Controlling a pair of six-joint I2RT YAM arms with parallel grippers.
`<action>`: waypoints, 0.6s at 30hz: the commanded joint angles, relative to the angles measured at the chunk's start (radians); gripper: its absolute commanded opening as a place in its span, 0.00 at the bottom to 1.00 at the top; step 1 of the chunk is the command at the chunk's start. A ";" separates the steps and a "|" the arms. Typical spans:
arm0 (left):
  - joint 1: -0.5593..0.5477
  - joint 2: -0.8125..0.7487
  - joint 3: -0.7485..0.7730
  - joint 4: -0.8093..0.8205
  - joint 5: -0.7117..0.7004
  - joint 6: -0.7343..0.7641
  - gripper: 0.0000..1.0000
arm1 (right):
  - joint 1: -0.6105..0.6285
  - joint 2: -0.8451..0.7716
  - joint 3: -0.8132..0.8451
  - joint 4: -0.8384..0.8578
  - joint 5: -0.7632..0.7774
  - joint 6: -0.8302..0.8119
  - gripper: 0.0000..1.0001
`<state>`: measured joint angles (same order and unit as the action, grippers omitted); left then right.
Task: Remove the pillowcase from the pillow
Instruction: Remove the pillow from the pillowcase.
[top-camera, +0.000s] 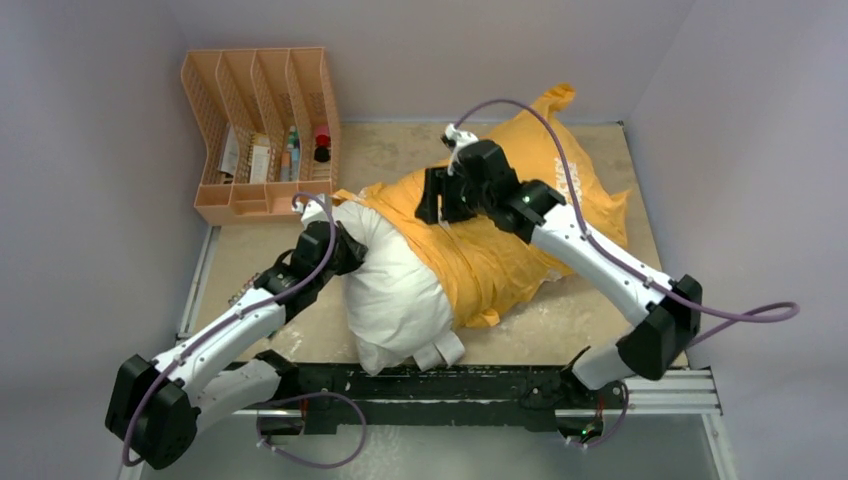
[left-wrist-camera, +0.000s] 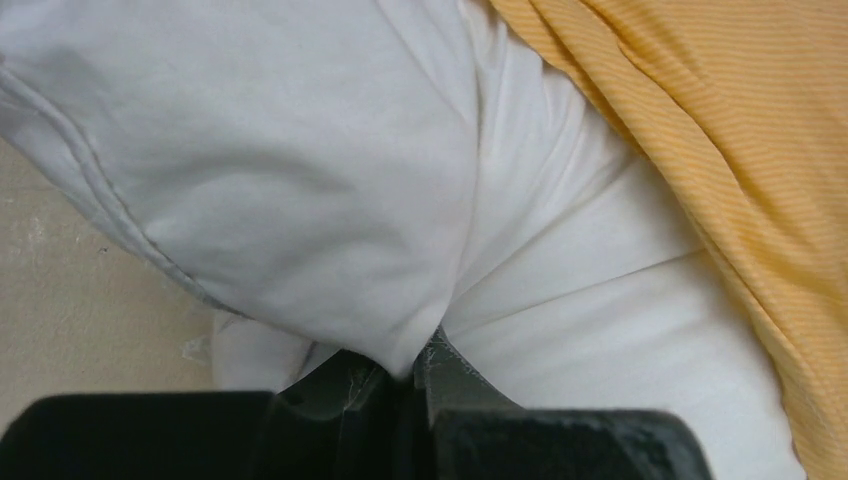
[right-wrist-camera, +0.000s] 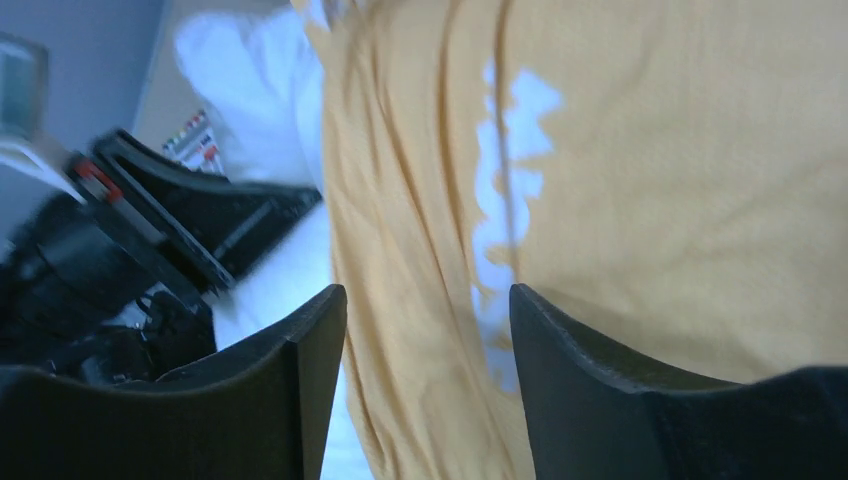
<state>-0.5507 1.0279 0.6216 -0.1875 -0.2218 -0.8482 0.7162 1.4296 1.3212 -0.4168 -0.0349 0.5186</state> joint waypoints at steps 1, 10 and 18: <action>-0.017 -0.039 -0.034 -0.081 0.098 0.120 0.00 | 0.000 0.135 0.306 -0.149 0.032 -0.156 0.65; -0.018 -0.169 -0.088 -0.060 0.104 0.102 0.00 | 0.011 0.591 0.773 -0.389 0.027 -0.261 0.69; -0.018 -0.109 -0.059 -0.155 -0.013 0.065 0.00 | 0.028 0.614 0.550 -0.409 0.560 -0.398 0.29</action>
<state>-0.5587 0.8860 0.5533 -0.2096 -0.2039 -0.7929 0.7525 2.1094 1.9862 -0.7013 0.2035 0.2012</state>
